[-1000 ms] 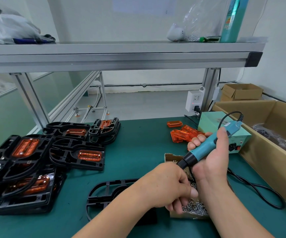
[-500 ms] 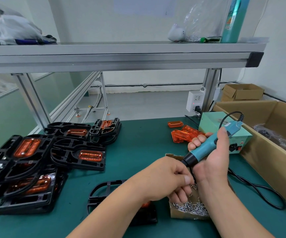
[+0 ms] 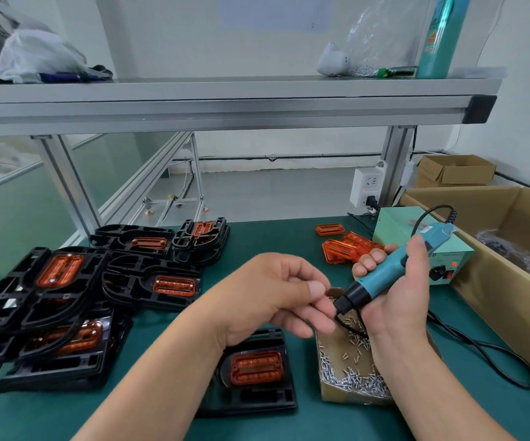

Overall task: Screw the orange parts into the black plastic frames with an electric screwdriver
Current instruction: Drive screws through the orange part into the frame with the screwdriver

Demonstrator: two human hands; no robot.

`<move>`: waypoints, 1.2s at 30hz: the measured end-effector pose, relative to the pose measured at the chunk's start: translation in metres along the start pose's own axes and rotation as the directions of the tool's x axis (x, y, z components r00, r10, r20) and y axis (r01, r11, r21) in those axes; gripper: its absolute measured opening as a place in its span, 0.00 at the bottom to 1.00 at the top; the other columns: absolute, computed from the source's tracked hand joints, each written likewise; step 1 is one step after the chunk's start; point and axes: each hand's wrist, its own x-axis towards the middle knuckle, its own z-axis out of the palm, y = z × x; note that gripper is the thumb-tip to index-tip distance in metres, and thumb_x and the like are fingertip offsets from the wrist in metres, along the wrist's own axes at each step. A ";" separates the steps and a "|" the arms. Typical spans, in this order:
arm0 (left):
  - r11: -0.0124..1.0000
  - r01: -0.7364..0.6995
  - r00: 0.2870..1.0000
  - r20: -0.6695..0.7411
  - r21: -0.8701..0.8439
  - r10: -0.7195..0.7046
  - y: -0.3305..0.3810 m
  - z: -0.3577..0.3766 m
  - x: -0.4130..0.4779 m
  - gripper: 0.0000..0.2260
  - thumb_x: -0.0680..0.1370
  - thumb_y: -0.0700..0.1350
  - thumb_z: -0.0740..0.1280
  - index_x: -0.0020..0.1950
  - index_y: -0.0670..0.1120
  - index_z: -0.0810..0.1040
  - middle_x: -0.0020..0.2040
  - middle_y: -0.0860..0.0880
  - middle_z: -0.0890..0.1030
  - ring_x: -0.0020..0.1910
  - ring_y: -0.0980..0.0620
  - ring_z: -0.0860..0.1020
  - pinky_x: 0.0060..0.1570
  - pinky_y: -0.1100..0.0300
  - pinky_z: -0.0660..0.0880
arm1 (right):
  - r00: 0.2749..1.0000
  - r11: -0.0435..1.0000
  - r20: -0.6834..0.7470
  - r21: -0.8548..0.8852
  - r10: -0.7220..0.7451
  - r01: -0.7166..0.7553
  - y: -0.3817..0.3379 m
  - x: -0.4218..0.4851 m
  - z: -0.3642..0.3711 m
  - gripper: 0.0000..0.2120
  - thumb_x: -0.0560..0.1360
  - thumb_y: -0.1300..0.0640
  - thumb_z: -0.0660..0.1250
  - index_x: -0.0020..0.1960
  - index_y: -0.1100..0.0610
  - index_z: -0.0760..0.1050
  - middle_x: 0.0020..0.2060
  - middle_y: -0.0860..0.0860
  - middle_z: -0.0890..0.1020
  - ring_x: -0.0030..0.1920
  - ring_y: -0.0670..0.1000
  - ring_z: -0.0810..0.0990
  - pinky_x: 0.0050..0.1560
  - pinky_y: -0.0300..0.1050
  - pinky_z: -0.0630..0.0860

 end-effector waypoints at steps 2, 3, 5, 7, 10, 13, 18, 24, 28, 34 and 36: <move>1.000 -0.025 0.997 -0.078 0.004 0.025 0.002 -0.010 -0.007 0.02 0.84 0.40 0.67 0.55 0.41 0.78 0.45 0.42 0.86 0.39 0.49 0.86 0.31 0.64 0.80 | 1.000 1.000 0.005 -0.002 0.002 -0.002 0.000 0.000 -0.001 0.18 0.82 0.41 0.70 0.47 0.54 0.72 0.36 0.51 0.73 0.34 0.50 0.73 0.34 0.43 0.74; 0.999 -0.039 0.992 -0.123 0.002 0.039 0.002 -0.015 -0.010 0.02 0.84 0.40 0.67 0.54 0.42 0.78 0.44 0.42 0.85 0.37 0.50 0.85 0.30 0.64 0.79 | 1.000 1.000 0.009 -0.001 0.003 -0.003 0.000 -0.001 -0.001 0.18 0.82 0.41 0.70 0.47 0.54 0.72 0.36 0.51 0.73 0.34 0.49 0.73 0.34 0.43 0.75; 0.999 -0.052 0.978 -0.204 0.000 0.051 -0.002 -0.022 -0.018 0.03 0.84 0.41 0.67 0.52 0.43 0.77 0.42 0.43 0.84 0.34 0.51 0.82 0.27 0.64 0.76 | 1.000 1.000 0.012 0.001 0.006 -0.006 0.000 -0.001 -0.001 0.18 0.82 0.41 0.70 0.48 0.54 0.72 0.36 0.51 0.73 0.34 0.49 0.73 0.34 0.43 0.75; 0.999 -0.032 0.964 -0.265 0.002 0.031 -0.012 -0.028 -0.027 0.03 0.85 0.41 0.67 0.51 0.43 0.77 0.41 0.43 0.82 0.31 0.53 0.78 0.25 0.65 0.71 | 1.000 1.000 0.018 -0.003 0.009 -0.009 -0.001 -0.002 0.000 0.18 0.82 0.41 0.70 0.48 0.54 0.71 0.36 0.51 0.73 0.34 0.50 0.73 0.35 0.43 0.75; 0.999 0.030 0.948 -0.316 -0.011 -0.032 -0.036 -0.031 -0.043 0.04 0.84 0.41 0.68 0.49 0.44 0.79 0.40 0.44 0.80 0.30 0.55 0.73 0.23 0.66 0.65 | 1.000 1.000 0.027 -0.012 0.016 -0.016 0.000 -0.004 0.002 0.17 0.82 0.41 0.69 0.48 0.55 0.71 0.37 0.51 0.73 0.34 0.50 0.72 0.35 0.43 0.74; 0.996 0.065 0.948 -0.309 -0.060 -0.080 -0.052 -0.032 -0.055 0.04 0.82 0.41 0.71 0.47 0.44 0.82 0.40 0.45 0.79 0.30 0.56 0.68 0.23 0.68 0.62 | 0.999 0.999 0.040 -0.014 0.032 -0.031 0.001 -0.010 0.006 0.17 0.83 0.42 0.69 0.49 0.55 0.71 0.37 0.51 0.72 0.35 0.50 0.71 0.36 0.43 0.74; 0.977 0.029 0.952 -0.294 -0.213 -0.092 -0.058 -0.025 -0.058 0.04 0.82 0.37 0.70 0.52 0.40 0.84 0.43 0.42 0.81 0.31 0.56 0.69 0.23 0.68 0.63 | 0.991 0.998 0.128 -0.039 0.048 -0.043 0.007 -0.025 0.012 0.17 0.83 0.41 0.68 0.48 0.55 0.73 0.37 0.51 0.73 0.35 0.50 0.72 0.37 0.43 0.74; 0.970 0.050 0.949 -0.292 -0.237 -0.120 -0.062 -0.015 -0.058 0.06 0.84 0.33 0.64 0.58 0.36 0.80 0.47 0.40 0.85 0.35 0.53 0.79 0.29 0.66 0.73 | 0.975 0.994 0.207 -0.093 0.082 -0.063 0.018 -0.041 0.018 0.17 0.84 0.41 0.66 0.47 0.55 0.73 0.37 0.51 0.73 0.36 0.50 0.72 0.38 0.43 0.74; 0.967 0.047 0.953 -0.279 -0.250 -0.118 -0.062 -0.015 -0.060 0.05 0.84 0.33 0.65 0.59 0.36 0.79 0.49 0.39 0.86 0.42 0.49 0.84 0.35 0.64 0.80 | 0.970 0.992 0.220 -0.101 0.100 -0.079 0.021 -0.046 0.020 0.17 0.83 0.41 0.66 0.48 0.55 0.72 0.37 0.51 0.73 0.36 0.50 0.72 0.39 0.42 0.76; 0.976 0.040 0.956 -0.274 -0.213 -0.100 -0.063 -0.013 -0.060 0.05 0.82 0.34 0.68 0.55 0.39 0.82 0.45 0.42 0.83 0.36 0.53 0.79 0.28 0.66 0.73 | 0.973 0.995 0.214 -0.075 0.086 -0.071 0.018 -0.048 0.021 0.17 0.84 0.41 0.66 0.49 0.54 0.73 0.38 0.51 0.73 0.36 0.50 0.73 0.40 0.44 0.76; 0.975 0.043 0.955 -0.279 -0.218 -0.104 -0.063 -0.012 -0.060 0.05 0.81 0.33 0.69 0.54 0.39 0.83 0.46 0.41 0.84 0.37 0.53 0.79 0.28 0.65 0.74 | 0.973 0.995 0.214 -0.064 0.082 -0.070 0.017 -0.048 0.022 0.17 0.83 0.40 0.66 0.50 0.55 0.72 0.38 0.51 0.73 0.37 0.51 0.73 0.41 0.44 0.75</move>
